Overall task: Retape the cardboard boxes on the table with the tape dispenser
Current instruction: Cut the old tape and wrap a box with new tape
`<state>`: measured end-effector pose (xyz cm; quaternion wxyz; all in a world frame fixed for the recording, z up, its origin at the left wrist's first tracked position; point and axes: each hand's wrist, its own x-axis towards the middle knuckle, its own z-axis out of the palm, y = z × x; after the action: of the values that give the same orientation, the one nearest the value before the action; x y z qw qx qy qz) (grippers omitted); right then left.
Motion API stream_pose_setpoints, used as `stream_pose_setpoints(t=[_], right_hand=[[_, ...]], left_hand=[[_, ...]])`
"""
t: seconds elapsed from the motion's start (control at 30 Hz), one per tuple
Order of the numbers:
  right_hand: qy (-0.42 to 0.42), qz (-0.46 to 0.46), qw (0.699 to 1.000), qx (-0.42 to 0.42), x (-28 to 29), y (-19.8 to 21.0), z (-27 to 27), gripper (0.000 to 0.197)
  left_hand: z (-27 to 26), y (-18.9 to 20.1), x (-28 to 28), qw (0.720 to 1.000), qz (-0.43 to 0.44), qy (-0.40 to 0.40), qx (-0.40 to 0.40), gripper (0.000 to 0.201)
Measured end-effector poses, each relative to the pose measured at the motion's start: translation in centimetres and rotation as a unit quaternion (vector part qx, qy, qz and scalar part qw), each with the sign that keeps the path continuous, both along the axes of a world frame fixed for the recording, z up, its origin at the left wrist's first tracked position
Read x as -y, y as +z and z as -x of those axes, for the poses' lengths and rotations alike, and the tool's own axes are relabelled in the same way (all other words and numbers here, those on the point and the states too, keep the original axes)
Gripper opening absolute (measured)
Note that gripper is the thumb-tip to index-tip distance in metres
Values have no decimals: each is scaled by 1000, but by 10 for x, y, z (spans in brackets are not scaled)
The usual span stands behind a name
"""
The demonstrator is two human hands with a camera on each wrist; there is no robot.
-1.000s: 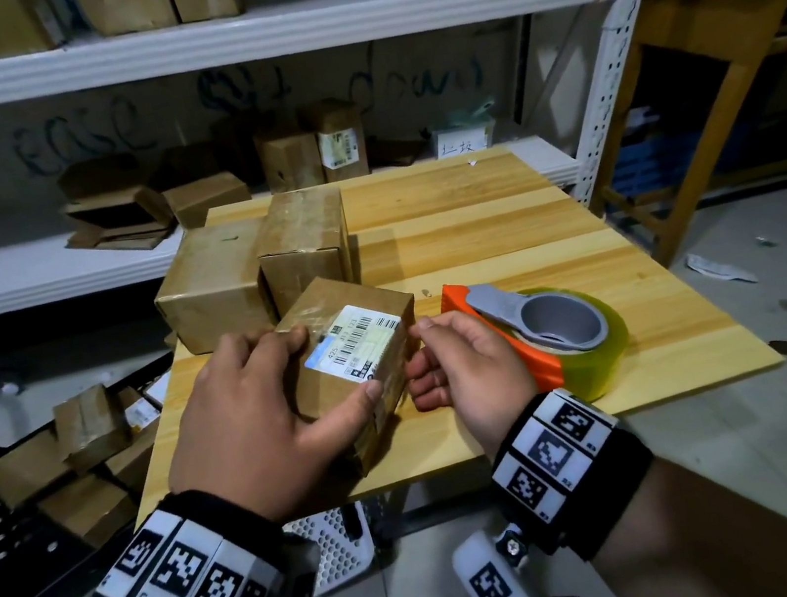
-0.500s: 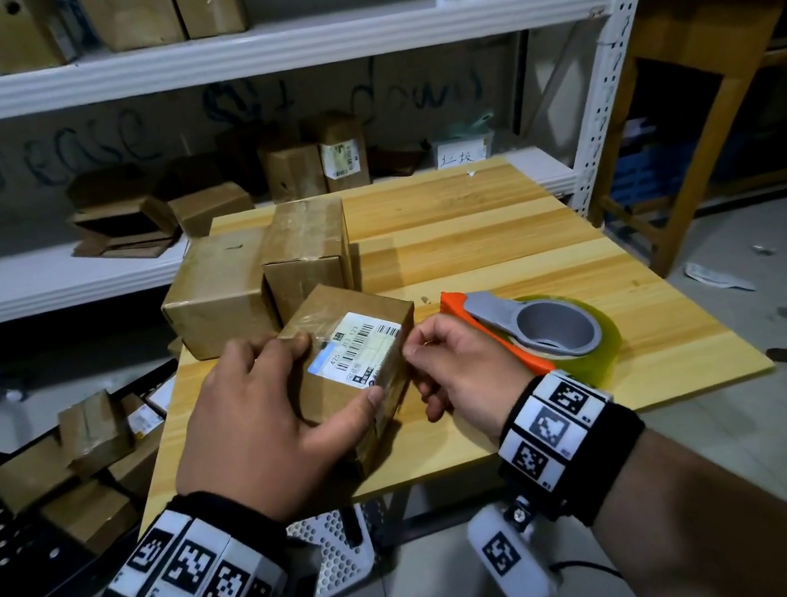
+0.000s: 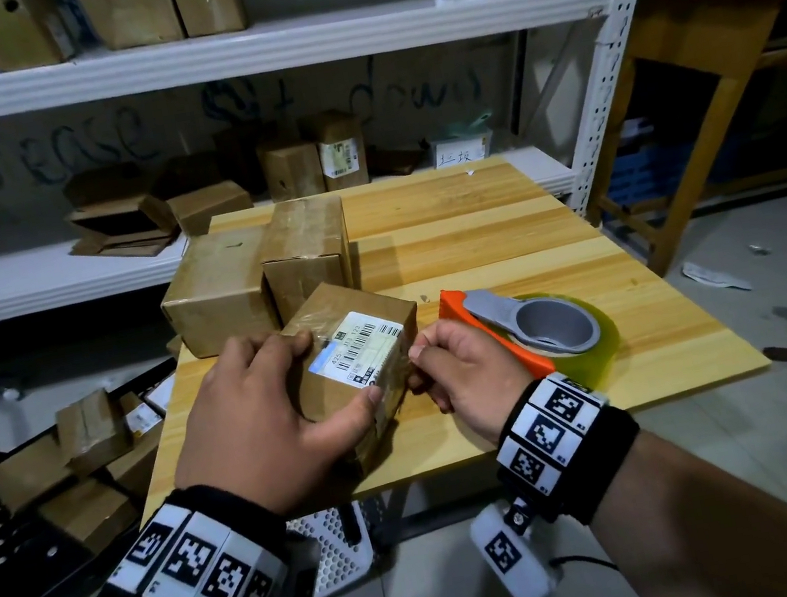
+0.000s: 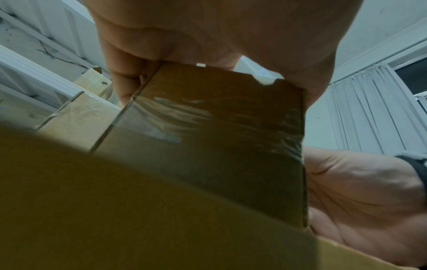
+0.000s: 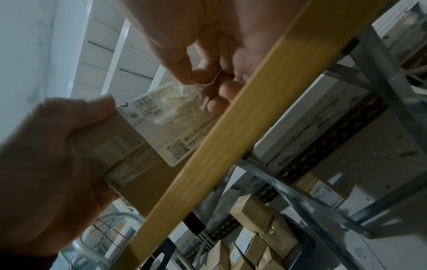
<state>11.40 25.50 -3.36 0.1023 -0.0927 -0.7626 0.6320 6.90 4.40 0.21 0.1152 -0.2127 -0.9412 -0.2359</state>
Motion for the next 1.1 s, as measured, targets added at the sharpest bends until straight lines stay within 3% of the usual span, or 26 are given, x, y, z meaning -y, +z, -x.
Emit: stream_pose_setpoints(t=[0.23,0.3,0.63,0.8,0.87,0.97,1.03,1.1], right_hand=[[-24,53,998,-3,1,-3,2,7],[-29,57,998,-3,1,-3,1,14],[-150,-79,985,36,7,-7,13,25],[-169,3,986,-16,14,-9,13,8],[-157,8,986,-46,17,-3,9,26],[-124,-27,990,-54,26,15,1,71],[-115,-5,993,-31,34,25,2,84],[-127,47,991,-2,42,30,7,84]], left_hand=[[0,1,0,1000,1,0,5,105],[-1,1,0,1000,-1,-3,1,105],[-2,1,0,1000,-10,-5,2,104],[-2,2,1,1000,-1,-14,5,113],[0,1,4,999,-26,-29,9,109],[3,-2,7,996,-79,-43,19,82],[3,-4,6,995,-90,-35,21,61],[3,-7,3,994,-99,-33,14,54]])
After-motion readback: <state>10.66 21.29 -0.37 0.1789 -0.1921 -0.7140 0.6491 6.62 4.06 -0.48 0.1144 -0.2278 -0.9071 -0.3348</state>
